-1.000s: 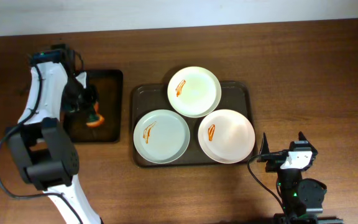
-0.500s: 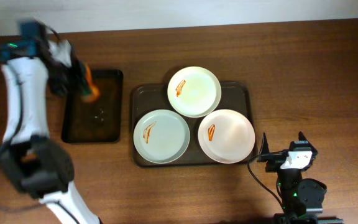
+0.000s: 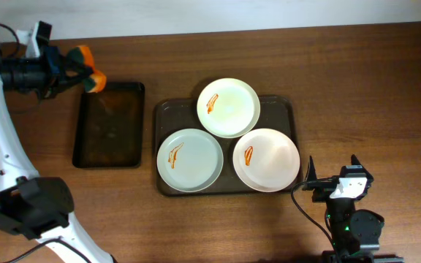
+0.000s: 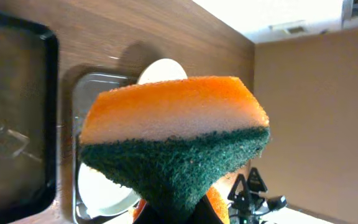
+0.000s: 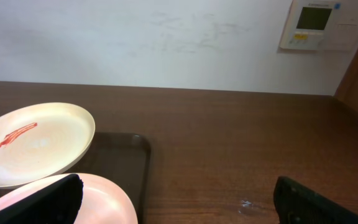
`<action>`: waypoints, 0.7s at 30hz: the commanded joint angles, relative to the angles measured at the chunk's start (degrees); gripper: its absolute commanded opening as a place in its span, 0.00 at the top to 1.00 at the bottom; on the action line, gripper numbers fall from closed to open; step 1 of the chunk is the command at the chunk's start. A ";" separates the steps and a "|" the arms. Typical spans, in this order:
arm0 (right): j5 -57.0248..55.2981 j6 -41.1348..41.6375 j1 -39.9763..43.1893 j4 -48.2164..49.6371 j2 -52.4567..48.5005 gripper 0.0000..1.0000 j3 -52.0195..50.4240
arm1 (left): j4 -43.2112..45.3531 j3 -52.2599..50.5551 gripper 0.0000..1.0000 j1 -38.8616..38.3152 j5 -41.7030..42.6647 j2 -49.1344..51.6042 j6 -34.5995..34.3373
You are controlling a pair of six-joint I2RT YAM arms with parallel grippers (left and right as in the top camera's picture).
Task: Clean dirty plates on tray and stack at the side
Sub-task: 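Lift the sponge with the left gripper and move it onto the lower-left plate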
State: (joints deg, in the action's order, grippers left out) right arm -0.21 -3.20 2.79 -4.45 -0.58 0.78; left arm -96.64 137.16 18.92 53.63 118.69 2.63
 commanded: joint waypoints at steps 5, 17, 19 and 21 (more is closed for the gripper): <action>-0.48 0.02 -0.48 -0.17 0.39 0.02 -0.46 | -0.09 -7.80 1.00 -24.65 -28.28 -4.52 -3.98; -0.48 0.02 -0.48 -0.17 0.39 0.02 -0.46 | 32.83 -50.88 1.00 -43.54 -44.26 -4.50 -20.92; -0.48 0.02 -0.48 -0.17 0.39 0.02 -0.46 | 38.16 -55.54 1.00 -43.54 -43.95 -4.50 -23.10; -0.48 0.02 -0.48 -0.17 0.39 0.02 -0.46 | 41.44 -58.71 0.91 -43.54 -41.97 -4.50 -23.19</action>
State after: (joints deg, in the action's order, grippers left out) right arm -0.21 -3.25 2.79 -4.45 -0.64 0.78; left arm -57.43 82.04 -24.73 10.24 115.07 -18.28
